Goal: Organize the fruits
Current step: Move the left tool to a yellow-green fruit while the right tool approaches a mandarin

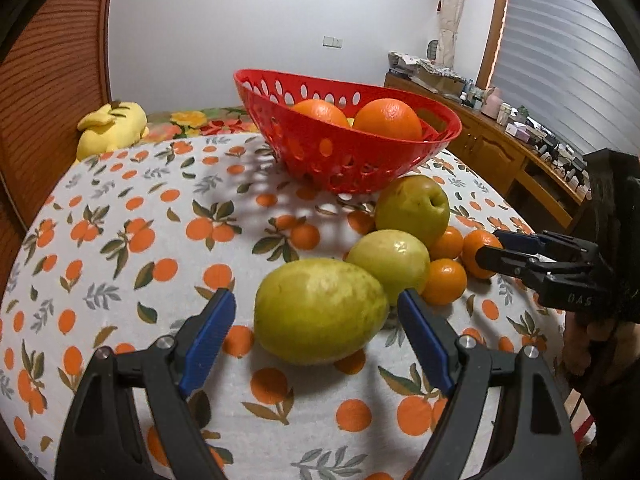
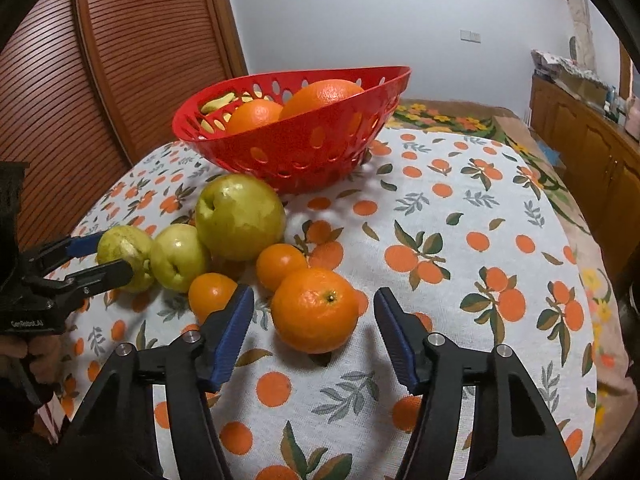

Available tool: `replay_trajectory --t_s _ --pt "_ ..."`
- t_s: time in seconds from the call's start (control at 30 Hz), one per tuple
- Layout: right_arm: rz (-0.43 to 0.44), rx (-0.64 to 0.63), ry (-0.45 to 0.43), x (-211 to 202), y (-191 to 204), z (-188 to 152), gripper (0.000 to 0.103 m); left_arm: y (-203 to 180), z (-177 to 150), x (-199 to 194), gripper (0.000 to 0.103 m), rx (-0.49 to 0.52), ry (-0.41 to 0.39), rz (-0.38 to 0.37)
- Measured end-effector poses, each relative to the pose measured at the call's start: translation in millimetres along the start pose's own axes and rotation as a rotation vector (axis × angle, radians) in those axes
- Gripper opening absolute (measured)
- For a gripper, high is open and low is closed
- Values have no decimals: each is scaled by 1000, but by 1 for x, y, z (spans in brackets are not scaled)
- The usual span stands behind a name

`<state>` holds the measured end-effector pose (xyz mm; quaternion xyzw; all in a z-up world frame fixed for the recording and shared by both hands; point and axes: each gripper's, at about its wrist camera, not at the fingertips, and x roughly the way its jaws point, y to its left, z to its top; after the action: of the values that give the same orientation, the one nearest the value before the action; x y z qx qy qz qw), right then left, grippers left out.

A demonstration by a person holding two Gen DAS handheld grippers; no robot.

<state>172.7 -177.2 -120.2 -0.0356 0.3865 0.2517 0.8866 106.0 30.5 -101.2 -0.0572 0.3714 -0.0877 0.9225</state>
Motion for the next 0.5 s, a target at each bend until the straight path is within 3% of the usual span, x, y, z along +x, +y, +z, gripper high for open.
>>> replay_trajectory --t_s 0.17,0.27,0.5 --pt "-1 9 30 6 0 0 60 3 -4 5 83 -14 20 -2" --pt "-8 1 46 9 1 -1 47 4 -5 6 83 -15 25 -2" --pt "-7 -6 35 3 4 -6 46 6 -6 8 83 -25 30 -6"
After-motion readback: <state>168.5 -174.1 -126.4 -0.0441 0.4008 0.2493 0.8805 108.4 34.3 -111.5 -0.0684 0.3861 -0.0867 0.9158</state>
